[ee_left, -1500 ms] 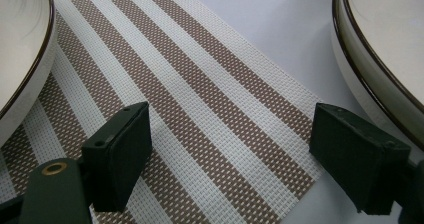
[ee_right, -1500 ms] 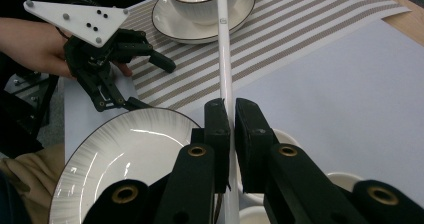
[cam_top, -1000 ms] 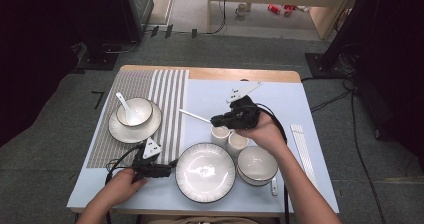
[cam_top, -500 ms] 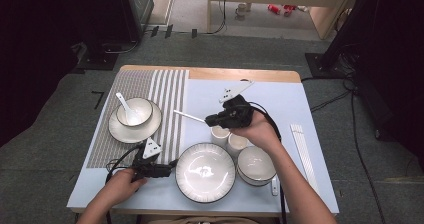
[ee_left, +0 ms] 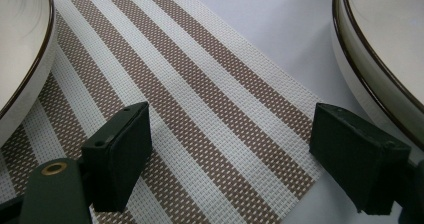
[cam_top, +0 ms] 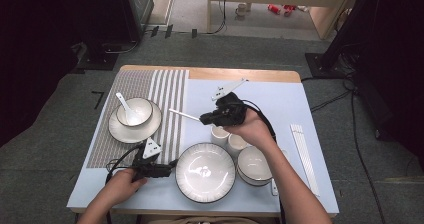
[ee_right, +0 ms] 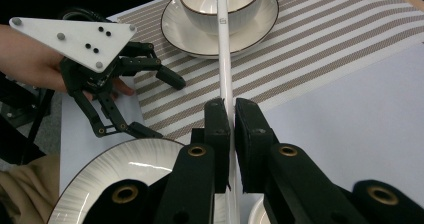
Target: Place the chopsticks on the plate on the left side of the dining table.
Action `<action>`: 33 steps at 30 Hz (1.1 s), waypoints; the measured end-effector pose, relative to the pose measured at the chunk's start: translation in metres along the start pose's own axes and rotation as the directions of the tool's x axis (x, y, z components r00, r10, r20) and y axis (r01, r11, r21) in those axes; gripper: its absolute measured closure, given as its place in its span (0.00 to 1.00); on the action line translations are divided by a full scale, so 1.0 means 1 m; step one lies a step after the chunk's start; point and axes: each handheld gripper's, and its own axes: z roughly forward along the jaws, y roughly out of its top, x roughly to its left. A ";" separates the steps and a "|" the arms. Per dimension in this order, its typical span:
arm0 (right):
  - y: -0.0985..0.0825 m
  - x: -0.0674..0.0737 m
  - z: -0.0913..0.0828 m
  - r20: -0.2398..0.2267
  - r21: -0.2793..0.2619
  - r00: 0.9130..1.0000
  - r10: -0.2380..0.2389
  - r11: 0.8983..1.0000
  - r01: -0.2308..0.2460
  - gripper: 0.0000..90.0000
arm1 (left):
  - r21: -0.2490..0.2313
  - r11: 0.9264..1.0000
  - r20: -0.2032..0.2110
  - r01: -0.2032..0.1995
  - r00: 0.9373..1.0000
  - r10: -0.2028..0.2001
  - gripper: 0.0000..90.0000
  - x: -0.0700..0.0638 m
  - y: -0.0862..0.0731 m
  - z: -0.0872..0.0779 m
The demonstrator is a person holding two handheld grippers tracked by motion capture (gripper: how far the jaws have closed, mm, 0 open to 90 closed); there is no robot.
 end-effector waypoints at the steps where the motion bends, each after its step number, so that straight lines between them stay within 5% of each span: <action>1: 0.001 0.000 0.000 0.001 0.001 1.000 -0.001 1.000 0.001 0.95 | -0.001 1.000 0.000 0.001 1.000 -0.001 0.19 0.000 0.000 0.000; 33: 0.031 0.012 0.018 -0.019 -0.019 0.999 -0.046 0.999 0.046 0.95 | 0.004 1.000 0.001 -0.002 1.000 0.002 0.19 0.000 0.000 0.000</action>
